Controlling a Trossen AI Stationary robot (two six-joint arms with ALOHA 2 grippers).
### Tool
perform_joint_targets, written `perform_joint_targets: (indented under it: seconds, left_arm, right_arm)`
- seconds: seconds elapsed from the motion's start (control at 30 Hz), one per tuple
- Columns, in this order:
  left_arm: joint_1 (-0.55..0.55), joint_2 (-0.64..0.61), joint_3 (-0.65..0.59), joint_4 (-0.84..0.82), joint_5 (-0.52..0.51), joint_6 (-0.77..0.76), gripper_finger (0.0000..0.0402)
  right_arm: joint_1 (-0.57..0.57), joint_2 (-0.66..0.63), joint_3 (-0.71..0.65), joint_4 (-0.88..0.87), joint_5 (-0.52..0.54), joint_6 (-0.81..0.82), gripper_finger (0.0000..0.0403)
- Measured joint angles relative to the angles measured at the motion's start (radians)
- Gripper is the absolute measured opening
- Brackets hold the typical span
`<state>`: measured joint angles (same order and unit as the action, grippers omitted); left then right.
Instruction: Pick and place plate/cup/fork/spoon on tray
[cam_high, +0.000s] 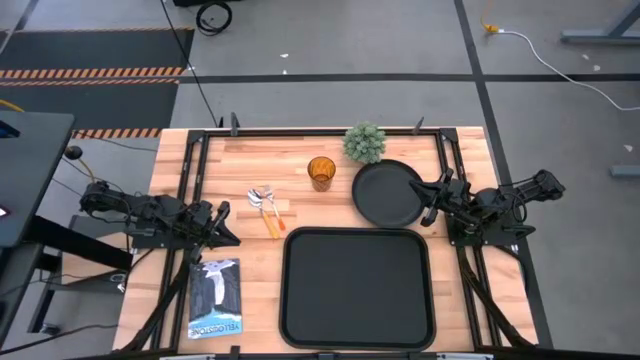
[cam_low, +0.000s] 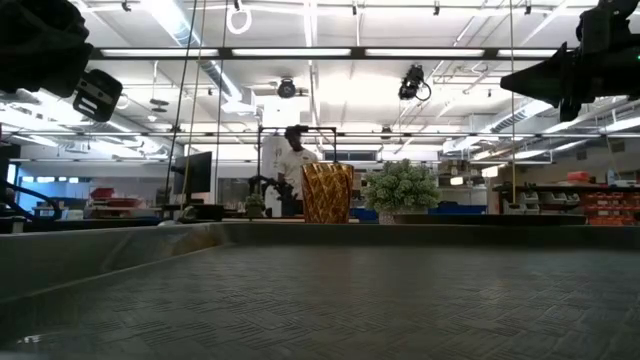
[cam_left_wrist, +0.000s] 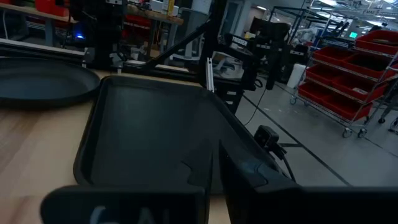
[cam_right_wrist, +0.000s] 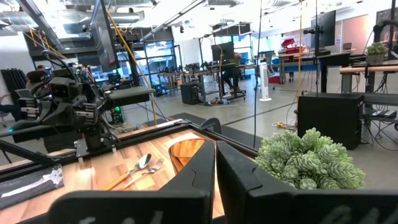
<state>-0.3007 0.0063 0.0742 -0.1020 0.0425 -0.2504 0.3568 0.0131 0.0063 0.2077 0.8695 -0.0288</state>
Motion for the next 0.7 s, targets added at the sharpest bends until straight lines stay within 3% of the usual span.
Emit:
perform_joint_targets:
  seconds: [0.63,0.7]
  left_arm:
    - [0.0,0.0,0.0,0.003,0.0,-0.002,0.0036]
    - [0.0,0.0,0.0,0.038,0.0,-0.062,0.0036]
  right_arm:
    - [0.0,0.0,0.0,0.0,0.0,0.0,0.0023]
    - [0.0,0.0,0.0,0.0,0.0,0.0,0.0023]
